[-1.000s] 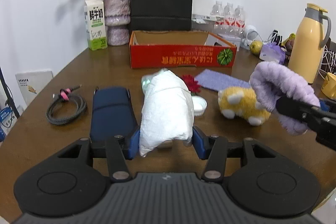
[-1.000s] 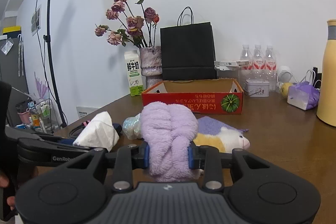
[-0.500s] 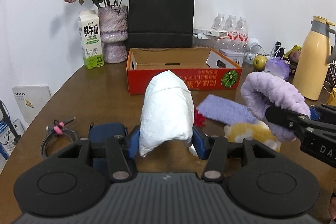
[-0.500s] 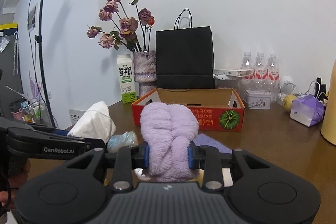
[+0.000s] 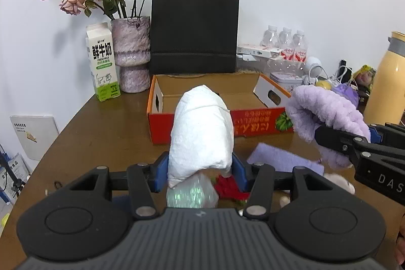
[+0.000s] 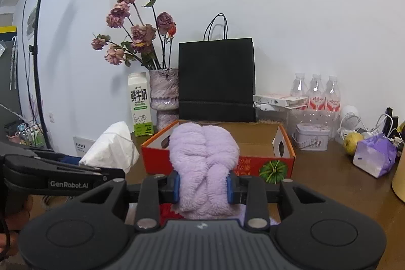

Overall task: Organize objects
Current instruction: 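Lift the white mask and lilac towel and carry both toward the red box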

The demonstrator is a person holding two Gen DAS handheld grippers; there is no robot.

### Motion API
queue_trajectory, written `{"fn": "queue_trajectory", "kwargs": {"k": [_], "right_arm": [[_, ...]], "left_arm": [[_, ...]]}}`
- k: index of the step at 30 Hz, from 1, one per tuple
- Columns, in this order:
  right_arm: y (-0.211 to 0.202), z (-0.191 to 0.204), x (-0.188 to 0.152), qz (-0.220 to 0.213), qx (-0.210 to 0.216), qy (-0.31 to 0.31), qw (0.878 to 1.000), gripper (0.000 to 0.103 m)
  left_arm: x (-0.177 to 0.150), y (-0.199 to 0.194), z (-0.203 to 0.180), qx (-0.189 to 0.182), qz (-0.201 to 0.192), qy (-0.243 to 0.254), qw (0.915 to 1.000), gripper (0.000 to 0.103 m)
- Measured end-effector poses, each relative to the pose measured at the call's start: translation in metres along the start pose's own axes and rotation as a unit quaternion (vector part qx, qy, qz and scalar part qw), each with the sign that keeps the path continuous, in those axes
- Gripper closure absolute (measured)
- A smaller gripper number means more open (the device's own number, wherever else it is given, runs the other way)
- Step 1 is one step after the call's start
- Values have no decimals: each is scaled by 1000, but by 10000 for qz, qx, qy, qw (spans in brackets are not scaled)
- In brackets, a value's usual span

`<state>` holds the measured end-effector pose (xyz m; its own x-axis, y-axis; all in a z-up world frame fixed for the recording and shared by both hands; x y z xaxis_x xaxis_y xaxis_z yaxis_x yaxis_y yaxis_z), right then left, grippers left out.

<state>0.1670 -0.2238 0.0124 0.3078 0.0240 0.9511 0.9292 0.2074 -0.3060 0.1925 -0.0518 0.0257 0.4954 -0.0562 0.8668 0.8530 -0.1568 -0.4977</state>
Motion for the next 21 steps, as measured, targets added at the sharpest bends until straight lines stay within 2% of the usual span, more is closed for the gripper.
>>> {"fn": "queue_trajectory", "kwargs": {"k": [21], "right_arm": [[89,-28,37,396,-140,-43,9991,72]], "left_arm": [[59,74,4,99,140,47,9998,51]]}}
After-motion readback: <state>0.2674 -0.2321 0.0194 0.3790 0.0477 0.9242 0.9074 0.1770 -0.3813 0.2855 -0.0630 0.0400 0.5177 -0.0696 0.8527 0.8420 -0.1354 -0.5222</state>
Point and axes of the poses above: each gripper's, at about its wrist camera, not at the fingertips, and y roughly the way its jaws point, z to its left, x to its top, the point moved 2 cm from there along y, roughly the way its jaws point, and after that the axes turned 2 degrees about -x, right-handed, at the moved point
